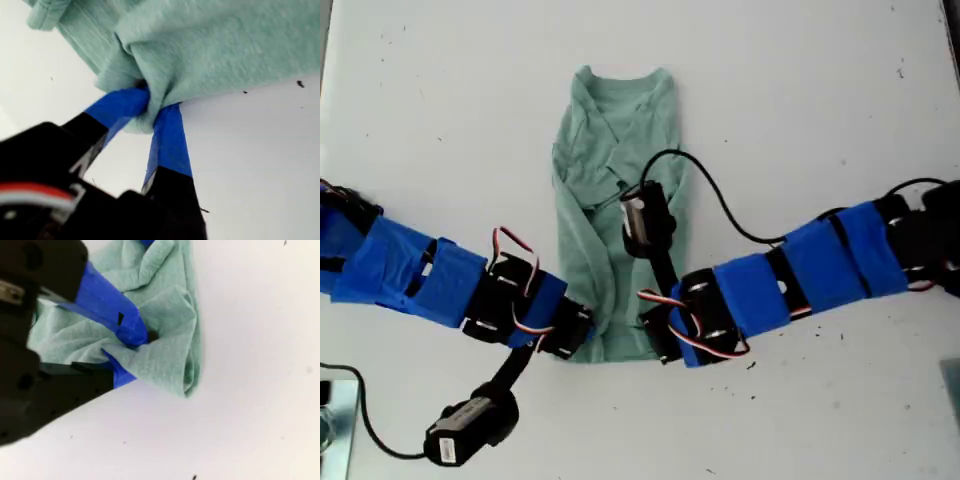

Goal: Fold t shirt

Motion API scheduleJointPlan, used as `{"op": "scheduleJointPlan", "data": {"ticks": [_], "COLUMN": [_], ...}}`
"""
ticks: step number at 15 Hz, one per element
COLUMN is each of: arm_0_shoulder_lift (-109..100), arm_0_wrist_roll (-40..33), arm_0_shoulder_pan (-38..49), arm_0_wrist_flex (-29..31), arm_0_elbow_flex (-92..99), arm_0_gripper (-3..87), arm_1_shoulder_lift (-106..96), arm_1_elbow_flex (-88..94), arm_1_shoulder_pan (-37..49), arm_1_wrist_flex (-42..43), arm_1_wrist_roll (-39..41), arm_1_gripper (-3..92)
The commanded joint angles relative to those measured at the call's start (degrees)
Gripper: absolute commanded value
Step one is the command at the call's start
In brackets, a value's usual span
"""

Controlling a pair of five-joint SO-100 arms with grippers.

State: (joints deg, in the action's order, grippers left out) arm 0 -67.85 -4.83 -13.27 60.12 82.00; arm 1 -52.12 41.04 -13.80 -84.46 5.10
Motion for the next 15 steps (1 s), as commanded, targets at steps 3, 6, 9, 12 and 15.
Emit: {"op": "scheduleJointPlan", "data": {"ticks": [3, 6, 9, 12, 15], "arm_0_shoulder_lift": [1.85, 2.11, -2.81, -17.67, -37.18], "arm_0_wrist_roll": [-2.29, -2.90, -2.64, -6.68, -14.50], "arm_0_shoulder_pan": [-4.13, -9.93, -8.26, 3.08, 19.86], "arm_0_wrist_flex": [1.23, -2.99, -1.76, 2.72, -3.25], "arm_0_elbow_flex": [-16.08, -18.72, -18.02, -6.68, 13.89], "arm_0_gripper": [-0.3, -0.3, -0.3, -0.3, -0.3], "arm_1_shoulder_lift": [-11.95, -24.87, -26.37, -27.51, -28.74], "arm_1_elbow_flex": [0.18, 9.23, 9.67, 11.95, 13.01], "arm_1_shoulder_pan": [-4.57, -10.90, -5.27, 6.68, 21.18], "arm_1_wrist_flex": [-1.58, -2.72, -3.08, -4.75, 2.81], "arm_1_wrist_roll": [7.12, 8.00, 12.30, 20.13, 30.32], "arm_1_gripper": [-0.6, -0.6, -0.7, -0.8, -0.8]}}
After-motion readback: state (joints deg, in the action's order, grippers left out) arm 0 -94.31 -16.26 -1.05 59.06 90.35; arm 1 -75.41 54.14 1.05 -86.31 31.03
